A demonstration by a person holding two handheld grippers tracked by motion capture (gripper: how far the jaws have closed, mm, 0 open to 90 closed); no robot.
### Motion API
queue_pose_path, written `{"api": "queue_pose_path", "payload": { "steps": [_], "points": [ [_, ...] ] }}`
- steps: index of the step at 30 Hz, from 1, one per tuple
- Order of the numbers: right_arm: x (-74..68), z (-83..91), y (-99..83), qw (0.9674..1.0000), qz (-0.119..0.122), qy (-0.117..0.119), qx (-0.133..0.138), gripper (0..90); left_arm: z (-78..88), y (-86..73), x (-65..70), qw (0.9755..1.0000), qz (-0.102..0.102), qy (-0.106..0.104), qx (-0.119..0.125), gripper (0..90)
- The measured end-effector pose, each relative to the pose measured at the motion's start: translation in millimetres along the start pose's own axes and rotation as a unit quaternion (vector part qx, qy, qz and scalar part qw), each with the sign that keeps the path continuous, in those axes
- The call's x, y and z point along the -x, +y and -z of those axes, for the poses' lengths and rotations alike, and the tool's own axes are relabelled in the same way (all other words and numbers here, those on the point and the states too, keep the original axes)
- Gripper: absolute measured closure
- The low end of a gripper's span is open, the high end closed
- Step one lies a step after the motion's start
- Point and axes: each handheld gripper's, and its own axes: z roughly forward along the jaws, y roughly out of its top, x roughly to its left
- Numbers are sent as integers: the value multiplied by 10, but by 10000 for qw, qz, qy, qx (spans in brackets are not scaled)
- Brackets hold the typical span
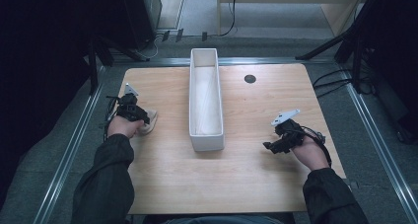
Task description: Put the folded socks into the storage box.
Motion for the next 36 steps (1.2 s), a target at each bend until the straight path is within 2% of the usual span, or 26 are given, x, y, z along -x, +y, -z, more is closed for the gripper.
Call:
{"api": "queue_pose_path", "payload": {
  "steps": [2,5,9,12,14,17,21,26,31,36],
  "points": [
    [-3,1,2,10000,15,11,10,195,33,5,34,10000,-42,28,-37,664],
    [-5,-1,2,10000,17,8,2,195,104,25,88,10000,35,29,-68,662],
    [-4,0,2,10000,27,9,6,195,200,48,165,9999,18,49,-147,662],
    [-2,1,1,10000,24,18,-1,195,294,59,252,9999,-6,38,-117,661],
    [-3,0,1,10000,28,10,1,196,373,54,333,10000,-71,25,-2,661],
    [-3,0,-3,10000,41,14,-15,196,470,47,431,9999,-115,-97,33,659],
    [-8,0,-2,10000,55,10,-14,196,529,59,529,9998,-128,-141,33,658],
    [-12,12,-4,10000,28,-16,5,196,576,78,676,9995,-256,-168,14,658],
    [-13,16,-8,10000,40,-9,19,196,628,83,787,9986,-352,-383,-79,652],
    [-20,17,6,10000,46,7,46,196,706,109,894,9985,-411,-350,-66,652]
  ]
}}
